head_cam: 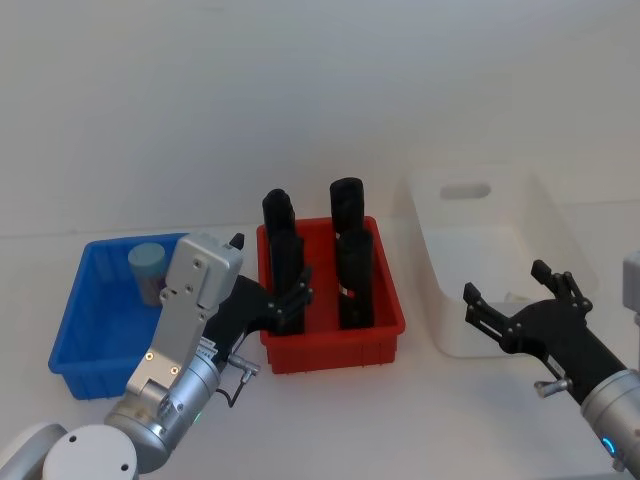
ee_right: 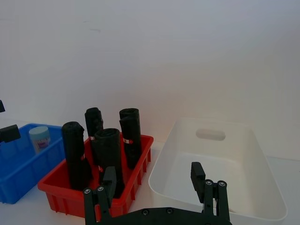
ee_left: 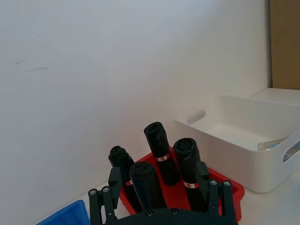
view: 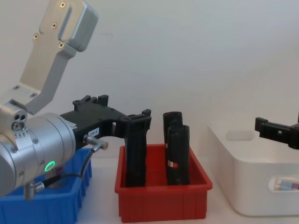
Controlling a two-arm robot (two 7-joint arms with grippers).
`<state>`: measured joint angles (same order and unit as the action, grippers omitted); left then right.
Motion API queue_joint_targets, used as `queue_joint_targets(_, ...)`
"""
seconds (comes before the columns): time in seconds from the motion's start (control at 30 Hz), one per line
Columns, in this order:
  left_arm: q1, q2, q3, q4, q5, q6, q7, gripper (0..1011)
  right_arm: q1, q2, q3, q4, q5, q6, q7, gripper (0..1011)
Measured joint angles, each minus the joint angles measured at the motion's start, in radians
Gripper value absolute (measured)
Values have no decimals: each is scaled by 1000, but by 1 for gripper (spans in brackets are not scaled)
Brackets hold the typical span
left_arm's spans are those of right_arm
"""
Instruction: Pick the cotton swabs from the blue box and place them into the white box.
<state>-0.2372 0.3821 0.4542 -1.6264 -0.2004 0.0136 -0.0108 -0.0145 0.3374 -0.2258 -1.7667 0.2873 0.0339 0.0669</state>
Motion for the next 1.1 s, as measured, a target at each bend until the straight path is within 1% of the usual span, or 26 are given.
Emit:
queue_joint_targets(0.23,0,0,0,0,0,0,0,1003,4,-1,0,6,0,-1,10,1002)
queue_joint_targets(0.37,0,0,0,0,0,0,0,1003,15,-5,-1,20,-5,-4,31,1002)
queue_joint_targets(0.47,0,0,0,0,0,0,0,1003,36,-15,-5,46,-17,-8,60,1002)
queue_joint_targets(0.5,0,0,0,0,0,0,0,1003,36,-15,-5,46,-17,-8,60,1002)
queue_joint_targets(0.77,0,0,0,0,0,0,0,1003,113,-51,-17,141,-54,-26,135,1001)
queue_joint_targets(0.8,0,0,0,0,0,0,0,1003,133,-60,-19,168,-61,-30,148,1002)
queue_joint_targets(0.9,0,0,0,0,0,0,0,1003,164,-75,-24,208,-75,-38,170,1002)
queue_joint_targets(0.93,0,0,0,0,0,0,0,1003,184,-85,-26,235,-83,-43,184,1001)
queue_joint_targets(1.0,0,0,0,0,0,0,0,1003,204,-94,-29,261,-92,-51,199,1002)
queue_joint_targets(1.07,0,0,0,0,0,0,0,1003,239,-110,-34,309,-104,-61,219,1002)
queue_joint_targets(1.1,0,0,0,0,0,0,0,1003,246,-112,-35,318,-108,-64,224,1002)
